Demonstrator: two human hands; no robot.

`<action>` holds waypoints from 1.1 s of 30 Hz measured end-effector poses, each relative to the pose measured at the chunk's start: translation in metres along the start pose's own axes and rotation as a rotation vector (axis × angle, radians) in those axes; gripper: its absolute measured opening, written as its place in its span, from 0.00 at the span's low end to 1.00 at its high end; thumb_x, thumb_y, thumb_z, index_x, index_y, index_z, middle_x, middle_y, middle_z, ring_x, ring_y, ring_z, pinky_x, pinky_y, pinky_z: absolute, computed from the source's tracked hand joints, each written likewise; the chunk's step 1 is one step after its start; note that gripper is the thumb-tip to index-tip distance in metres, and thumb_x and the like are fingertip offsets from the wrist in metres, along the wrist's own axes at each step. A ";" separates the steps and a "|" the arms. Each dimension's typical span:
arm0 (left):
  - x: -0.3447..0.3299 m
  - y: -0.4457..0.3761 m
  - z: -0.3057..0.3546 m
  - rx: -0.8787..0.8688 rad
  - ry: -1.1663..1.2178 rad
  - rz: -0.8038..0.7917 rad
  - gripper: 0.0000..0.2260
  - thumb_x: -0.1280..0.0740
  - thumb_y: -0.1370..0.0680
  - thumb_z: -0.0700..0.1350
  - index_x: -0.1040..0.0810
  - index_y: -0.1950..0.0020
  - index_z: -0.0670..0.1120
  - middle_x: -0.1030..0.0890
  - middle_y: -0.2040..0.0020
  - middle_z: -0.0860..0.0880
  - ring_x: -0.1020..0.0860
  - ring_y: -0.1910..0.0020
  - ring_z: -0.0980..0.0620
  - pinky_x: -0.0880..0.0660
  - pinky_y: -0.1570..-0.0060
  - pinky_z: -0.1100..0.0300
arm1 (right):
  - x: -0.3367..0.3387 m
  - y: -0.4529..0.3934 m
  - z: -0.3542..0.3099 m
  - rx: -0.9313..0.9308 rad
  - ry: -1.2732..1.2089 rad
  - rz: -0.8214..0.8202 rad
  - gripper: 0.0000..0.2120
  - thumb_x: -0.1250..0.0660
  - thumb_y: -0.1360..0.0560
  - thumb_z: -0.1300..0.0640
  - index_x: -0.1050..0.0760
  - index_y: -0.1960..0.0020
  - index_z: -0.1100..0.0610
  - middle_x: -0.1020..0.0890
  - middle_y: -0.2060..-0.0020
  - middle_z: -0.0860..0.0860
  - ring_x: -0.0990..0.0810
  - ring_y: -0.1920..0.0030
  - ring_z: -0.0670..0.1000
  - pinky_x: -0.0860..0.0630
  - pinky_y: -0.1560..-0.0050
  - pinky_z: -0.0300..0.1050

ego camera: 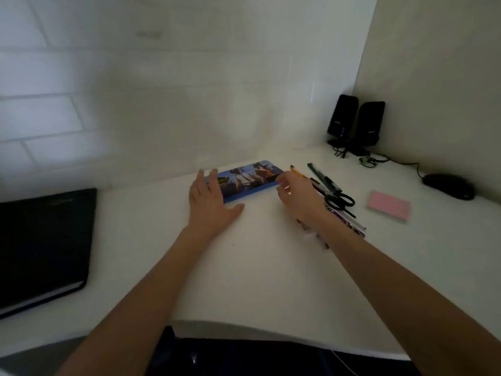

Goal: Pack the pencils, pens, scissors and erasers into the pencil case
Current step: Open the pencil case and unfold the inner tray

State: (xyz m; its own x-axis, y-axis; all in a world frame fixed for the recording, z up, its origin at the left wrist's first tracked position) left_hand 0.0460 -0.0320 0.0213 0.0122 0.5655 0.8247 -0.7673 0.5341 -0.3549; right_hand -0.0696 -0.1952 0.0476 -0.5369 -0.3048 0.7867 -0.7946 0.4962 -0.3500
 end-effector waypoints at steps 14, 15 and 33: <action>-0.015 -0.051 -0.036 0.096 0.299 -0.128 0.50 0.25 0.36 0.60 0.52 0.25 0.51 0.42 0.26 0.45 0.40 0.28 0.44 0.39 0.30 0.49 | -0.050 -0.070 0.033 -0.250 -0.090 -0.048 0.24 0.44 0.21 0.46 0.35 0.33 0.62 0.25 0.38 0.60 0.25 0.40 0.58 0.26 0.45 0.49; -0.015 -0.050 -0.035 0.093 0.295 -0.135 0.50 0.25 0.36 0.60 0.52 0.25 0.52 0.42 0.26 0.45 0.41 0.28 0.44 0.39 0.30 0.48 | -0.049 -0.069 0.033 -0.253 -0.077 -0.035 0.24 0.43 0.21 0.46 0.34 0.34 0.62 0.24 0.41 0.60 0.24 0.43 0.58 0.26 0.48 0.49; 0.041 0.005 -0.067 0.036 0.282 -0.429 0.43 0.20 0.39 0.50 0.38 0.30 0.49 0.35 0.39 0.52 0.31 0.42 0.54 0.32 0.43 0.64 | -0.012 0.030 -0.045 0.090 0.593 -0.181 0.30 0.46 0.30 0.28 0.28 0.51 0.55 0.21 0.60 0.50 0.21 0.54 0.51 0.56 0.24 0.52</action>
State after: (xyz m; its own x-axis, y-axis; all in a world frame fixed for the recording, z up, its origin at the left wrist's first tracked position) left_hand 0.0859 0.0355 0.0238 0.4995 0.4499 0.7403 -0.6766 0.7363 0.0090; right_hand -0.0745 -0.1404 0.0504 -0.1639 0.1381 0.9768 -0.8927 0.4006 -0.2064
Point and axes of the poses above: each hand's wrist, its own y-axis away from the middle knuckle, its own x-axis out of the back of the hand, z = x × y, the point moved 6 cm from there along -y, towards the middle knuckle
